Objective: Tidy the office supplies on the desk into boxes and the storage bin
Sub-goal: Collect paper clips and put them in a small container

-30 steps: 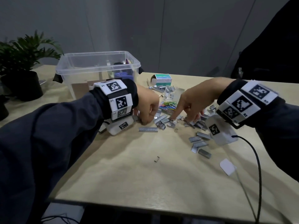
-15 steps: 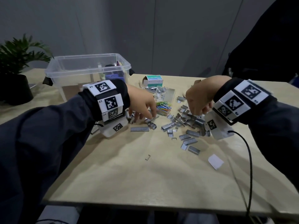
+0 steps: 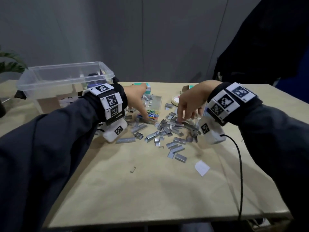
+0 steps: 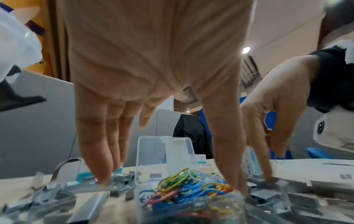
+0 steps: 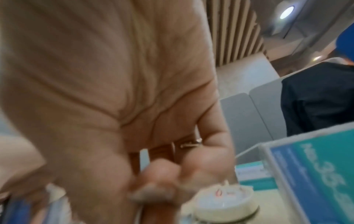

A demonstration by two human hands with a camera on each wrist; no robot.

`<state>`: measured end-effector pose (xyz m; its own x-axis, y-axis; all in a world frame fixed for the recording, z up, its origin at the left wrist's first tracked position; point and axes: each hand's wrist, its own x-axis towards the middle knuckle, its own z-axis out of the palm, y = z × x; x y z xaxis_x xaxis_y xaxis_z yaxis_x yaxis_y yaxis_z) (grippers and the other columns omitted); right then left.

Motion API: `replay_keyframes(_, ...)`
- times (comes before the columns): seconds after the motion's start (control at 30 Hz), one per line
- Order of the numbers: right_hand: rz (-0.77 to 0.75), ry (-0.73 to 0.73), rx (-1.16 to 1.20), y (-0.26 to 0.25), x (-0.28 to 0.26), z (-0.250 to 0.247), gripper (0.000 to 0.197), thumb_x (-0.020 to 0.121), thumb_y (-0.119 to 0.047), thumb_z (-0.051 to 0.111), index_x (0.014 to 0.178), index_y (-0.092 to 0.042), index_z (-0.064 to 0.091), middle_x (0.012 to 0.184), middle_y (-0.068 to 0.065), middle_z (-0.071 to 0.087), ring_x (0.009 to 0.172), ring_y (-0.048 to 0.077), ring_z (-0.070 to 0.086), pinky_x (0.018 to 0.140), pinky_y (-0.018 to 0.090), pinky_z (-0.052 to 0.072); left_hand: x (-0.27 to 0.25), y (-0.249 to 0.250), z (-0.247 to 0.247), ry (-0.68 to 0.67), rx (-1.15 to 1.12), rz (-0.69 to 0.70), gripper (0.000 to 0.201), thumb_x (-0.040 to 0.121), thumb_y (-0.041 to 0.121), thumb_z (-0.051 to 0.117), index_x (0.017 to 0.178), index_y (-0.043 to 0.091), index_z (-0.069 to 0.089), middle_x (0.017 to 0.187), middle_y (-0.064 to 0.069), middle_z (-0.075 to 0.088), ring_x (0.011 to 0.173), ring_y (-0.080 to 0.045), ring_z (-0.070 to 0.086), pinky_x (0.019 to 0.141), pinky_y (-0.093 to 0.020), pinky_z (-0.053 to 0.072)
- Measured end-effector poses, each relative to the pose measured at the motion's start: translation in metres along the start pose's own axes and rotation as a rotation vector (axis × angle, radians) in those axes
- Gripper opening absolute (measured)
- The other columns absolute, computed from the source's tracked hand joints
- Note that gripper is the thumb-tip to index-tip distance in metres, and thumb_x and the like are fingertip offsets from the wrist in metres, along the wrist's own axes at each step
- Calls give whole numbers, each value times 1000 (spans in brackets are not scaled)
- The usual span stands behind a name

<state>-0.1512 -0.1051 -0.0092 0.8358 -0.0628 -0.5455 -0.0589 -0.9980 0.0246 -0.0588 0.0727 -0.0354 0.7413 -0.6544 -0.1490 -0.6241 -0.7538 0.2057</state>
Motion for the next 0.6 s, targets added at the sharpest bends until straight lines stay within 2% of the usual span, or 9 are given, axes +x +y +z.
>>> replay_keyframes(0.07, 5, 101, -19, 8, -1, -6, 31, 94, -6, 58, 117, -20, 72, 74, -2, 66, 64, 6, 57, 50, 12, 48, 3, 1, 3, -27, -32, -24, 120, 60, 36, 91, 147, 10, 13, 125, -14, 56, 108, -28, 59, 94, -44, 51)
replay_keyframes(0.17, 46, 168, -82, 16, 0, -7, 42, 95, -5, 56, 132, -26, 61, 92, 3, 69, 67, 6, 59, 42, 9, 42, 9, -1, 8, -56, -103, -26, 121, 61, 27, 91, 149, 12, 9, 120, -15, 57, 104, -27, 61, 88, -45, 55)
replay_keyframes(0.27, 66, 59, -118, 17, 4, 0, 61, 94, -4, 57, 140, -42, 49, 101, 6, 71, 65, 3, 59, 39, 6, 38, 14, -3, 10, -86, -176, -40, 122, 60, 19, 91, 149, 15, 9, 118, -16, 56, 103, -28, 62, 84, -46, 57)
replay_keyframes(0.33, 80, 16, -180, 15, 3, 3, 60, 92, -6, 61, 137, -45, 52, 92, -5, 68, 66, 1, 57, 39, 5, 38, 15, -4, 10, -97, -188, -37, 124, 60, 16, 91, 150, 18, 7, 122, -17, 55, 106, -29, 62, 85, -46, 57)
replay_keyframes(0.4, 105, 69, -269, 13, -3, 0, 53, 94, -7, 60, 135, -39, 56, 83, -14, 55, 68, 3, 52, 44, 7, 39, 17, -5, 11, -100, -186, -25, 126, 60, 15, 91, 151, 21, 4, 129, -14, 51, 109, -28, 60, 88, -44, 56)
replay_keyframes(0.47, 114, 186, -304, 14, -4, -1, 46, 95, -7, 58, 135, -31, 58, 81, -13, 52, 64, 3, 47, 50, 9, 35, 19, -8, 10, -101, -201, -4, 127, 60, 15, 91, 152, 27, 4, 133, -10, 47, 110, -27, 58, 88, -40, 56)
replay_keyframes(0.53, 93, 339, -195, 17, 1, -2, 39, 93, -7, 61, 128, -24, 65, 75, -12, 56, 62, 5, 53, 52, 16, 41, 21, -10, 7, -95, -260, 24, 122, 62, 16, 90, 152, 30, 9, 132, -8, 47, 105, -24, 59, 81, -34, 57)
replay_keyframes(0.6, 33, 435, -11, 15, 7, -3, 25, 89, -6, 65, 111, -16, 74, 73, -5, 67, 63, 11, 65, 52, 21, 50, 22, -14, 4, -90, -328, 39, 112, 64, 14, 88, 151, 28, 18, 129, -6, 50, 100, -23, 61, 74, -31, 56)
